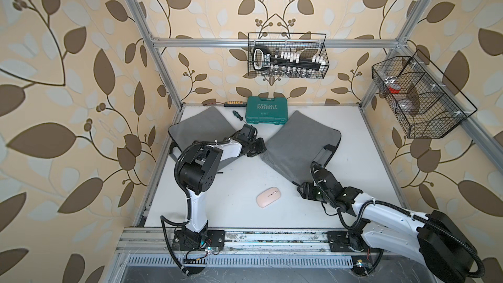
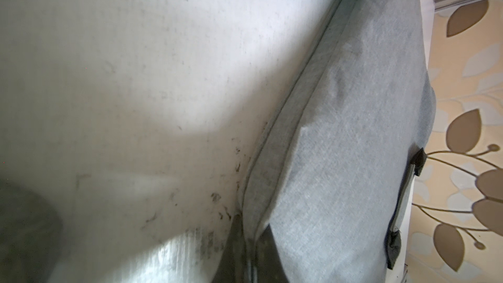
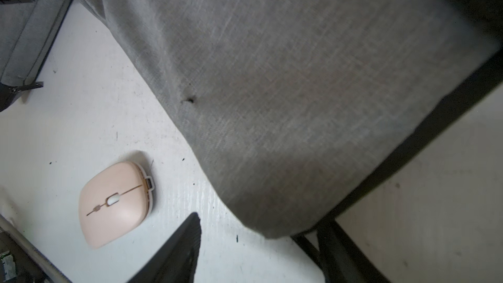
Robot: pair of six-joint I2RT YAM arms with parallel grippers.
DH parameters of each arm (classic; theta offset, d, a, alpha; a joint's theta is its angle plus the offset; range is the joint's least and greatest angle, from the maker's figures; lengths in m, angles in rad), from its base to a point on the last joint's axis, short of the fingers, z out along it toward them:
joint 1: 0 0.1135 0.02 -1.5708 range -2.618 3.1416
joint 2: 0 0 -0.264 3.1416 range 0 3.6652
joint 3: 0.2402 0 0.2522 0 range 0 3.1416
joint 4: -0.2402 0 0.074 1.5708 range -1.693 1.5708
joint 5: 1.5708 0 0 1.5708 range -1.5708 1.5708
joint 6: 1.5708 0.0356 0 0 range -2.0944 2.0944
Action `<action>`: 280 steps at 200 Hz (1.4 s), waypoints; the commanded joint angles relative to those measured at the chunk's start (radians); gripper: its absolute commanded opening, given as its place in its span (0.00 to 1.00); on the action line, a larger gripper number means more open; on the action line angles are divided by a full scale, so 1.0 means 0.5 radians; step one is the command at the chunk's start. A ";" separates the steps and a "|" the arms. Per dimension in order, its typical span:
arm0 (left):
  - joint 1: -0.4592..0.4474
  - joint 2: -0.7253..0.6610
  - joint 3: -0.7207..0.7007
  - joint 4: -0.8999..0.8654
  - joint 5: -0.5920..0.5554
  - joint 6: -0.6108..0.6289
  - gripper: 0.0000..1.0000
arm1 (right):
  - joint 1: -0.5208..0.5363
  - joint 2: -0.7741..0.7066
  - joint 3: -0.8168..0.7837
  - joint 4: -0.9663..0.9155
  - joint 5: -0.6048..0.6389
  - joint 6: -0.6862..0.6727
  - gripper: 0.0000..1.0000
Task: Put the mouse into the laptop bag
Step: Unzip the zipper on the zippered laptop bag.
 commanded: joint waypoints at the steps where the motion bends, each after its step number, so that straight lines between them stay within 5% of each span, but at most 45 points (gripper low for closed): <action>1: 0.047 -0.111 -0.038 0.037 -0.110 -0.053 0.00 | 0.046 -0.018 -0.008 -0.141 0.110 0.080 0.67; 158: 0.050 -0.135 -0.141 0.187 -0.077 -0.162 0.00 | 0.056 0.123 0.059 -0.228 0.153 0.255 0.13; 188: 0.052 -0.157 -0.168 0.204 -0.083 -0.174 0.00 | 0.056 0.177 0.063 -0.222 0.110 0.256 0.13; 217: 0.051 -0.172 -0.179 0.213 -0.085 -0.186 0.00 | 0.056 0.176 0.040 -0.212 0.057 0.253 0.24; 240: 0.050 -0.184 -0.194 0.226 -0.087 -0.199 0.00 | 0.056 0.127 0.005 -0.206 0.039 0.335 0.00; 280: 0.040 -0.299 -0.446 0.503 -0.126 -0.323 0.00 | 0.056 -0.020 -0.035 -0.252 0.047 0.623 0.00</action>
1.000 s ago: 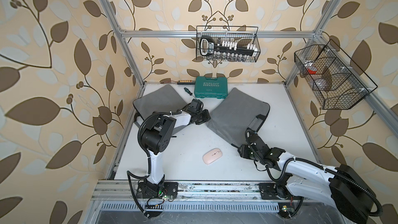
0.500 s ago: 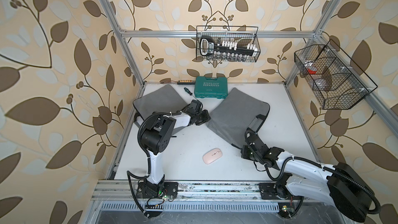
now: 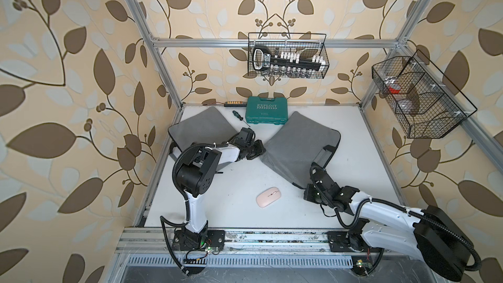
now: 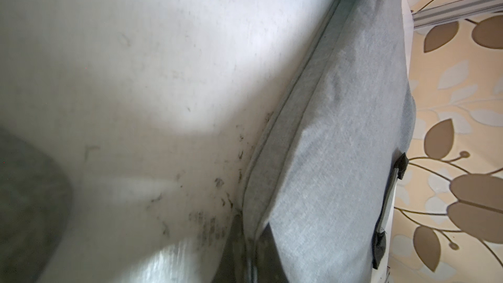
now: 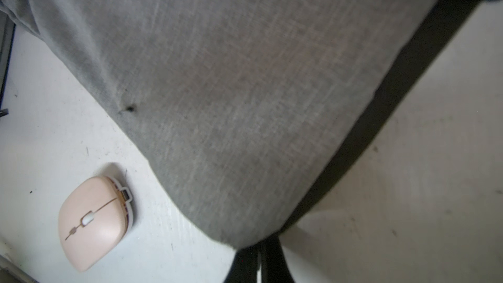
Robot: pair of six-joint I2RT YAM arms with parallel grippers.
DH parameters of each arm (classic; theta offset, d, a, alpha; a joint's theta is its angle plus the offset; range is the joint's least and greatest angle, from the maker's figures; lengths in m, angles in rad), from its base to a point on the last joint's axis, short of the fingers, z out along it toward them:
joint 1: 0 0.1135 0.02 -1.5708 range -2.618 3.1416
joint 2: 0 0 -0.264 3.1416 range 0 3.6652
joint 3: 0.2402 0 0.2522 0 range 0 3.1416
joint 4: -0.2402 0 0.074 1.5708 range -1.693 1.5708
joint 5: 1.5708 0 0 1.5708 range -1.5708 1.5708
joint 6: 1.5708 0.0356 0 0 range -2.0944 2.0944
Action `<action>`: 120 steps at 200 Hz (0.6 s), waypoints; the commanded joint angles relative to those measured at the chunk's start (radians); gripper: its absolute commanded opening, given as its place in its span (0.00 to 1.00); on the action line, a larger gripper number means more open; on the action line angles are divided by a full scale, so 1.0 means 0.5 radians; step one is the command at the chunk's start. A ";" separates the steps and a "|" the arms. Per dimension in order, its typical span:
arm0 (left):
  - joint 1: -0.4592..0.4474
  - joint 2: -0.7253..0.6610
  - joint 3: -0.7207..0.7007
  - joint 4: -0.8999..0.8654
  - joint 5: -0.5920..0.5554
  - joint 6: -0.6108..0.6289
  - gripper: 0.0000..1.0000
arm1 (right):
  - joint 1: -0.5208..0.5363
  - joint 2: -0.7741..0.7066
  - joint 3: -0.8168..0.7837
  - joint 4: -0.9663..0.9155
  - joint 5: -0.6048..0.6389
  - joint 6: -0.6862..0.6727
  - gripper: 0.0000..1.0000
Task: Put the mouse into the laptop bag
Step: Unzip the zipper on the zippered laptop bag.
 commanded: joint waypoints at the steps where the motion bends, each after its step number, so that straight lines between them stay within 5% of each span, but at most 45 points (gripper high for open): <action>1: 0.035 -0.200 -0.198 0.235 -0.146 -0.154 0.00 | 0.010 -0.086 -0.053 -0.134 0.002 0.280 0.00; 50: -0.244 -0.370 -0.730 0.890 -0.445 -0.409 0.00 | 0.010 0.049 0.151 -0.339 -0.114 0.629 0.00; 120: -0.684 -0.256 -0.844 1.206 -1.009 -0.637 0.00 | 0.010 -0.015 0.154 -0.273 -0.167 0.965 0.00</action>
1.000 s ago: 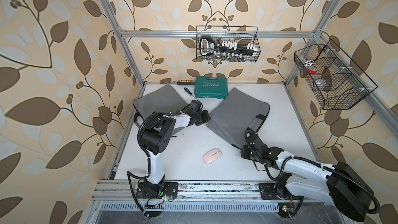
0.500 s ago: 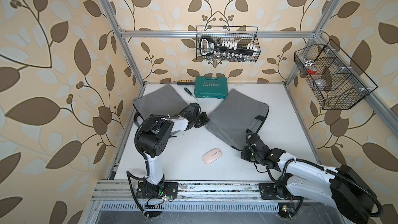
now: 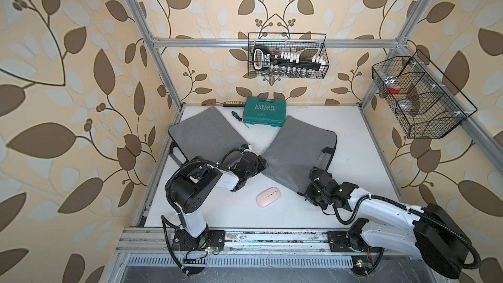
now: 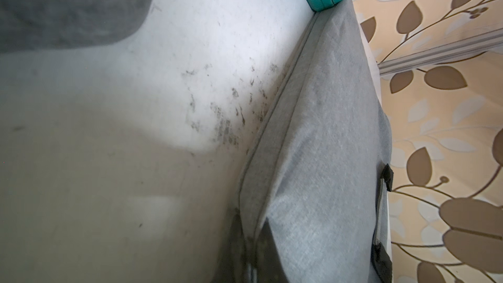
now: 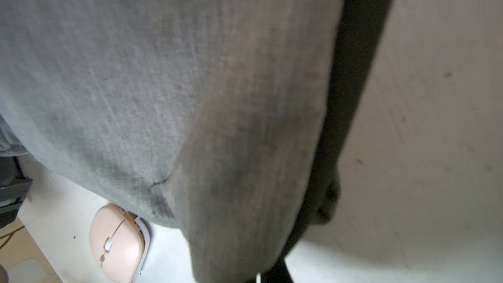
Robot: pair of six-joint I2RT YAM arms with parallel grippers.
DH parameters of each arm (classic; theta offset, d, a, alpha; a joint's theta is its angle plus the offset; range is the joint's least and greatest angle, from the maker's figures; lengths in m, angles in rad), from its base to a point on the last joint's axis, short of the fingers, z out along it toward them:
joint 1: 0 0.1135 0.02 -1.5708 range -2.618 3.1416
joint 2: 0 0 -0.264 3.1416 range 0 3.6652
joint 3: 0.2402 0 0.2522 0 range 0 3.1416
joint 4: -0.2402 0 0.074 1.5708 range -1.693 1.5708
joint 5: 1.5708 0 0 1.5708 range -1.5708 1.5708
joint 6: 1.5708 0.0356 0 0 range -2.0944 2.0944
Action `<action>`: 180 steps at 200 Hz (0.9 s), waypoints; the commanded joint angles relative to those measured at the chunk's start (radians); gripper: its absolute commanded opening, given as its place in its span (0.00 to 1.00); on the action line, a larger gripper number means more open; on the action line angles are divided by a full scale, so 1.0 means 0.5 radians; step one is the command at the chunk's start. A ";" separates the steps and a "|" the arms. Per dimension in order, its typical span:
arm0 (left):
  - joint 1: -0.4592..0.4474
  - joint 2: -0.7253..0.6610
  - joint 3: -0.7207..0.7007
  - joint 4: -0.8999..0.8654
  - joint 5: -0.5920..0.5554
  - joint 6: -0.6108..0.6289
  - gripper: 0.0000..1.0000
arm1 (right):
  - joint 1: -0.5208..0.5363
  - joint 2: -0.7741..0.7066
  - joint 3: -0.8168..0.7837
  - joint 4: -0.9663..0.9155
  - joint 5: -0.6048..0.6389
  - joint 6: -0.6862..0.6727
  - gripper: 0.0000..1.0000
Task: Put the mouse into the laptop bag
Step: Unzip the zipper on the zippered laptop bag.
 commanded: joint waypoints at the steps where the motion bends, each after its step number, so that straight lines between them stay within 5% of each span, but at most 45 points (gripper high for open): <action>1: -0.175 0.052 0.006 0.212 -0.188 -0.151 0.00 | 0.012 -0.082 0.003 0.051 -0.073 0.264 0.00; 42: -0.188 0.007 -0.059 0.275 -0.275 -0.245 0.00 | -0.061 -0.502 -0.034 -0.397 0.262 0.436 0.00; 78: -0.263 -0.074 -0.107 0.295 -0.350 -0.315 0.00 | -0.526 -0.790 -0.169 -0.422 0.211 0.307 0.00; 115: -0.382 -0.158 -0.101 0.241 -0.408 -0.304 0.00 | -0.967 -0.602 -0.116 -0.487 -0.036 0.082 0.00; 180: -0.455 -0.157 -0.037 0.218 -0.454 -0.265 0.00 | -0.785 -0.668 -0.154 -0.540 -0.214 0.254 0.00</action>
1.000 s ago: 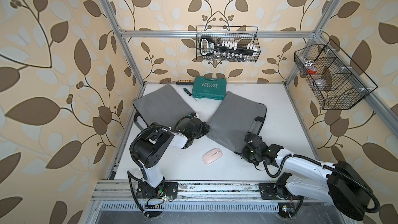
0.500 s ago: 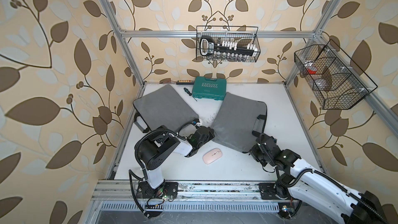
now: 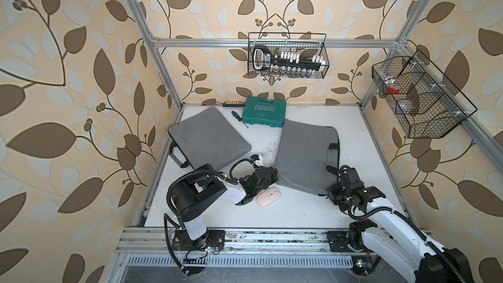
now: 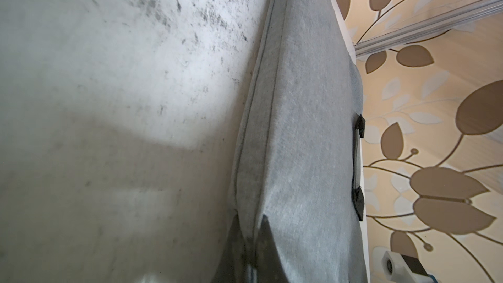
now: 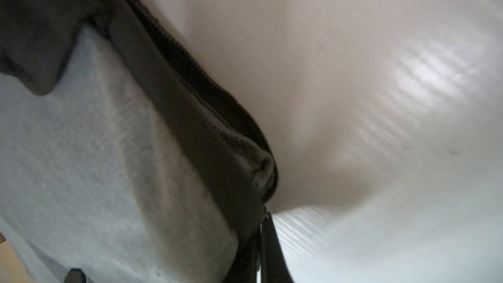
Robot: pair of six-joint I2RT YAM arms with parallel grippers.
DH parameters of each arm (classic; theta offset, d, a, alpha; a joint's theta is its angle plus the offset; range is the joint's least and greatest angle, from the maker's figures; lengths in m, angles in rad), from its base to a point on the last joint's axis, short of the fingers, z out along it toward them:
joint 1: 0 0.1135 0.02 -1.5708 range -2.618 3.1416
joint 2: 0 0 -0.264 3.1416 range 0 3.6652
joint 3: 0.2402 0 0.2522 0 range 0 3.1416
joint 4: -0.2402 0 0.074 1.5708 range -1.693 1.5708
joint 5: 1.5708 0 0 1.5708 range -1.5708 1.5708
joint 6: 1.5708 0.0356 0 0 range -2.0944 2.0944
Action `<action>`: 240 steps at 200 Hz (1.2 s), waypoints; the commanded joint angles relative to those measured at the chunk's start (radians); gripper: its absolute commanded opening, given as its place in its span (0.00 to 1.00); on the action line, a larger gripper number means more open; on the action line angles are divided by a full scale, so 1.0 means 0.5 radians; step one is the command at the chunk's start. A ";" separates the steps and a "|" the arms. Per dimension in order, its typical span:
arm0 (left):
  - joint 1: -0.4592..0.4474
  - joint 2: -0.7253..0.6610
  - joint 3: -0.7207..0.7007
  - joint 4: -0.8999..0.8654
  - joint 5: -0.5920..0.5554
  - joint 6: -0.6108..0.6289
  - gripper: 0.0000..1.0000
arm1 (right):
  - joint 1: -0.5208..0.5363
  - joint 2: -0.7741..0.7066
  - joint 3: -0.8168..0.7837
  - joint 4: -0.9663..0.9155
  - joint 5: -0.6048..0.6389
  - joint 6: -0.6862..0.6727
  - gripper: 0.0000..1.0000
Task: Put the mouse into the laptop bag
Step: Unzip the zipper on the zippered laptop bag.
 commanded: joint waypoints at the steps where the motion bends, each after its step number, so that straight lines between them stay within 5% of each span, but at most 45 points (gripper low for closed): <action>1: -0.007 -0.094 0.053 0.119 -0.143 0.026 0.00 | 0.127 -0.117 -0.022 -0.042 -0.085 0.214 0.00; 41: -0.007 -0.099 0.051 0.148 -0.146 0.028 0.00 | 0.340 -0.297 -0.097 0.015 -0.030 0.445 0.00; 236: -0.007 -0.213 0.004 0.094 -0.187 0.010 0.00 | 0.881 0.367 0.224 0.237 0.214 0.665 0.00; 240: -0.007 -0.233 0.000 0.066 -0.184 0.002 0.08 | 0.881 0.357 0.221 0.238 0.232 0.652 0.00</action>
